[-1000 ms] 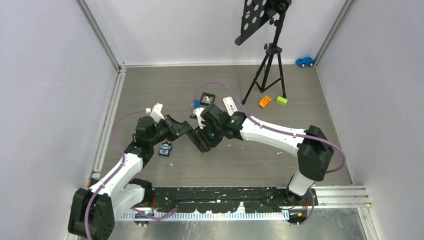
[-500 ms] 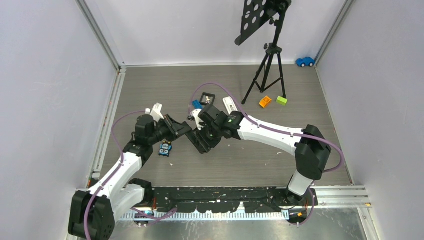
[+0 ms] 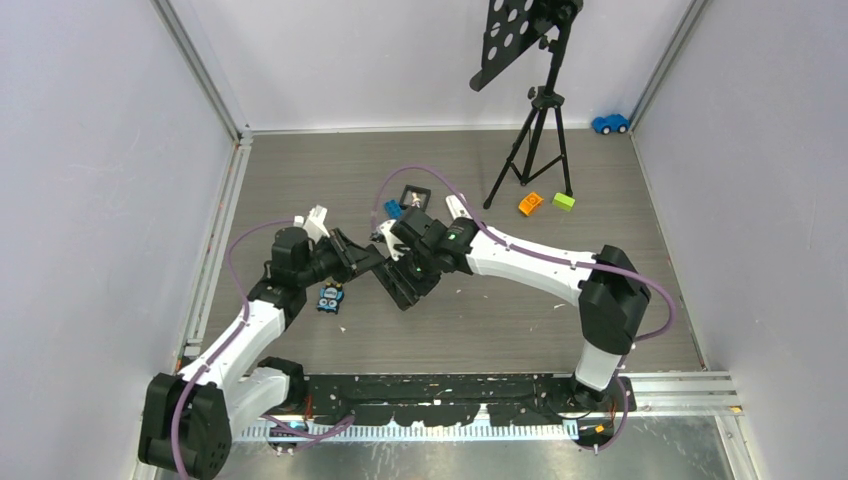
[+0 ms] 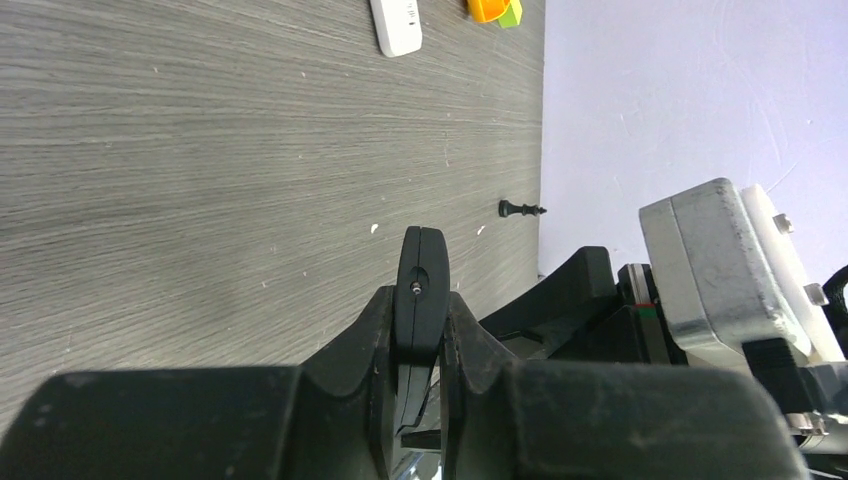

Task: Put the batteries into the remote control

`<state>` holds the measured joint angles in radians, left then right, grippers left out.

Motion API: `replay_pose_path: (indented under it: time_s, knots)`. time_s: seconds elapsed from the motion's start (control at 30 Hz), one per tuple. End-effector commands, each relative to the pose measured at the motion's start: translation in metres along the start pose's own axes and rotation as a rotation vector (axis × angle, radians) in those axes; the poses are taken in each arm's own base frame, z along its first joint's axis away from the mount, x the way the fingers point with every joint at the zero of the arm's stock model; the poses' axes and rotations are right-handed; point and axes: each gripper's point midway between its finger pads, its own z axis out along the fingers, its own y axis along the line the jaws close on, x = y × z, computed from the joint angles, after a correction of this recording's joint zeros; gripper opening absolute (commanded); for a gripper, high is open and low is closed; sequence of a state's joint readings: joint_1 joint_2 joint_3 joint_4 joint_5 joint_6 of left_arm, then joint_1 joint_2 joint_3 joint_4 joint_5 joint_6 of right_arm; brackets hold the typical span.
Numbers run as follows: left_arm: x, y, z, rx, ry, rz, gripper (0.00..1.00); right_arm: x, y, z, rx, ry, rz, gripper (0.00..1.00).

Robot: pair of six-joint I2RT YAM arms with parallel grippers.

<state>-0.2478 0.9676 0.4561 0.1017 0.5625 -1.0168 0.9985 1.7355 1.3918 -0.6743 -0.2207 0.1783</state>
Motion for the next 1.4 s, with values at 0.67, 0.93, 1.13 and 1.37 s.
replay_pose_path:
  time_s: [0.67,0.93,1.13,1.37]
  knots:
    - [0.023,-0.040,-0.010,0.198,0.144,-0.034,0.00,-0.066,0.002,0.014,0.028,-0.202,-0.004,0.46]
    - [0.029,-0.027,-0.008,0.159,0.163,-0.056,0.00,-0.065,0.001,0.018,0.028,-0.193,-0.009,0.53]
    - [0.023,-0.025,-0.007,0.122,0.137,-0.072,0.00,-0.058,-0.005,0.019,0.055,-0.178,-0.003,0.51]
    - [0.022,-0.021,-0.002,0.113,0.142,-0.085,0.00,-0.055,-0.002,0.006,0.045,-0.211,0.006,0.56]
